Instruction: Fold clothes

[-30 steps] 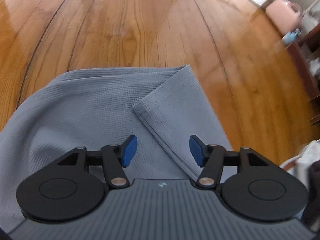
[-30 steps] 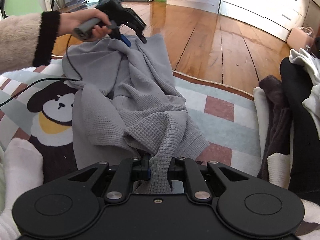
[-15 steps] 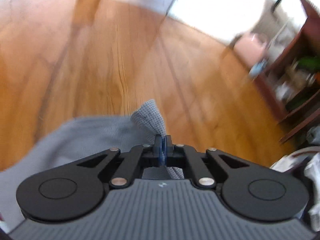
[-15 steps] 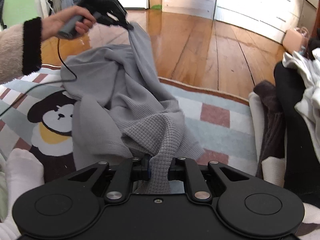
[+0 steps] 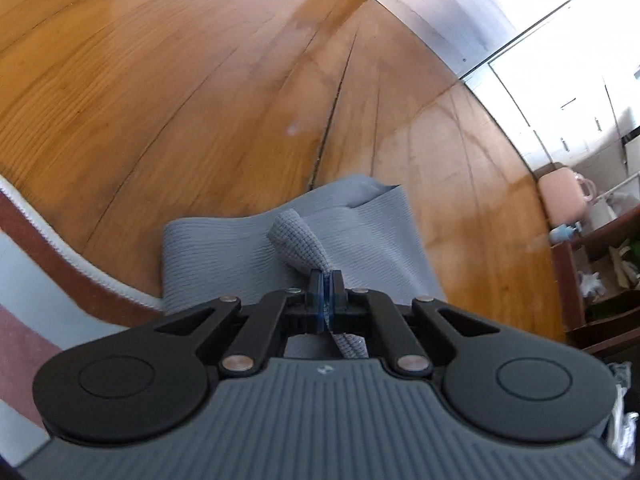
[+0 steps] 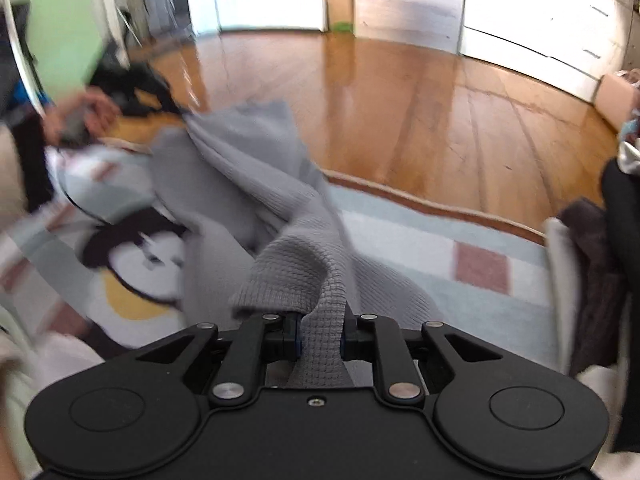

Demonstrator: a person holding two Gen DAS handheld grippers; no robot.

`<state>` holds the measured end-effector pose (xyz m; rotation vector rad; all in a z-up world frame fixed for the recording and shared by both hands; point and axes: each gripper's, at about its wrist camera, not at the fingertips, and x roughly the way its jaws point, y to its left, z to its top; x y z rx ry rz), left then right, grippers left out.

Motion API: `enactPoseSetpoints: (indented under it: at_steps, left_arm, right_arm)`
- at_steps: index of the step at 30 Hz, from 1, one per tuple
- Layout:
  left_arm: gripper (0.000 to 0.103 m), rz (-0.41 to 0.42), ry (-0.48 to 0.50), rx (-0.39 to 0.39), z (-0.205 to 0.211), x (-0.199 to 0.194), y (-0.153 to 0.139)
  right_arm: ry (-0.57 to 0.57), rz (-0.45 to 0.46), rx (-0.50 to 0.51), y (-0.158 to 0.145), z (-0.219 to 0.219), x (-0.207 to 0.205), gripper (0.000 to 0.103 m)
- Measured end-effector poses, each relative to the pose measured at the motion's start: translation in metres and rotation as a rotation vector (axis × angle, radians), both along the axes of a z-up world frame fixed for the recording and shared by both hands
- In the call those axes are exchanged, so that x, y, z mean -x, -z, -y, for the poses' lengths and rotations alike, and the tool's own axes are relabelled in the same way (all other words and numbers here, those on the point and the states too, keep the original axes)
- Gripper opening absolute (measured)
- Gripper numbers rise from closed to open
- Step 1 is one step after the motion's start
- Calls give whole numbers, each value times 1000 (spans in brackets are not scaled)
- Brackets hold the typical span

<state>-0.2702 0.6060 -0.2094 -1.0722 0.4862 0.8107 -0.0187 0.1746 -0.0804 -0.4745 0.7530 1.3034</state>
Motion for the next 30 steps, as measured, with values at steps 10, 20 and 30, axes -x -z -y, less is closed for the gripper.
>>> enactPoseSetpoints:
  at_steps: [10, 20, 30]
  left_arm:
    - [1, -58, -95, -20, 19, 49, -4]
    - [4, -214, -111, 29, 24, 56, 12]
    - [14, 93, -108, 346, 44, 61, 43]
  right_arm:
    - [-170, 160, 196, 8, -7, 40, 17]
    - [-98, 90, 53, -32, 4, 33, 48]
    - [-131, 148, 97, -23, -56, 65, 66]
